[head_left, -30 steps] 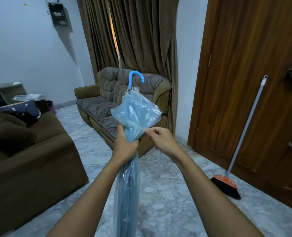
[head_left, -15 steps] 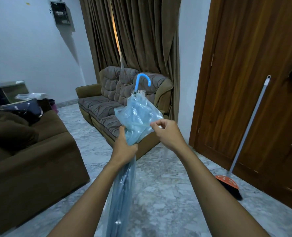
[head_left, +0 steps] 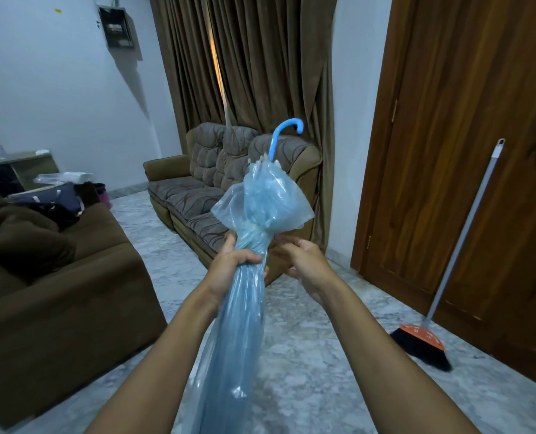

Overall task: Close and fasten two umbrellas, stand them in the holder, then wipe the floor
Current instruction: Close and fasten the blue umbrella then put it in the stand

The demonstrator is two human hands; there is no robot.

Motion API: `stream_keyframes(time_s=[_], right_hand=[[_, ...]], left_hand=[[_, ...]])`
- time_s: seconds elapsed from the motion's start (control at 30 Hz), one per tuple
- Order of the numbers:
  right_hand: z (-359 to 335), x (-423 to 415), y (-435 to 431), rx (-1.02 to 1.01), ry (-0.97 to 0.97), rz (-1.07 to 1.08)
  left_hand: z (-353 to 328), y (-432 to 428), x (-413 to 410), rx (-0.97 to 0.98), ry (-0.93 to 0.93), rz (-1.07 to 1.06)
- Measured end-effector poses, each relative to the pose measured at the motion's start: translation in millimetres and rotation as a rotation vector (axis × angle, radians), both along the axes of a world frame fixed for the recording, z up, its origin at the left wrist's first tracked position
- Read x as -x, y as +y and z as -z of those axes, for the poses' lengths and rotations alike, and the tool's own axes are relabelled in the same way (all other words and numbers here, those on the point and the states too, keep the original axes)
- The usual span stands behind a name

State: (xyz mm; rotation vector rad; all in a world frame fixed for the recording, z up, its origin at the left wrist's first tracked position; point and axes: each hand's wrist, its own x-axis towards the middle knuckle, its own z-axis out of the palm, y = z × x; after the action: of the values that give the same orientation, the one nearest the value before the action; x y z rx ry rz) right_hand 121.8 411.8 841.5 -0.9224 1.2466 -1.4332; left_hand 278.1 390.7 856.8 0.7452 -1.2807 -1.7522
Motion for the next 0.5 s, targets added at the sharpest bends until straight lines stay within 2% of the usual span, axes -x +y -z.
stream_keyframes(time_s=[0.1,0.23,0.4,0.5], right_hand=[[-6,-1,-1,0.071,-0.023,-0.007],[-9,2,1,0.221,0.239,0.184],[-12,6,6,0.304,0.300,0.082],[-15,8,9,0.362,0.265,0.099]], left_hand=[[0,-3,0,-0.031,0.106,0.059],[-3,-10,-3,-0.093,0.132,0.003],[-10,-12,-7,-0.085,0.089,-0.017],[-11,-10,-7,-0.056,0.063,-0.033]])
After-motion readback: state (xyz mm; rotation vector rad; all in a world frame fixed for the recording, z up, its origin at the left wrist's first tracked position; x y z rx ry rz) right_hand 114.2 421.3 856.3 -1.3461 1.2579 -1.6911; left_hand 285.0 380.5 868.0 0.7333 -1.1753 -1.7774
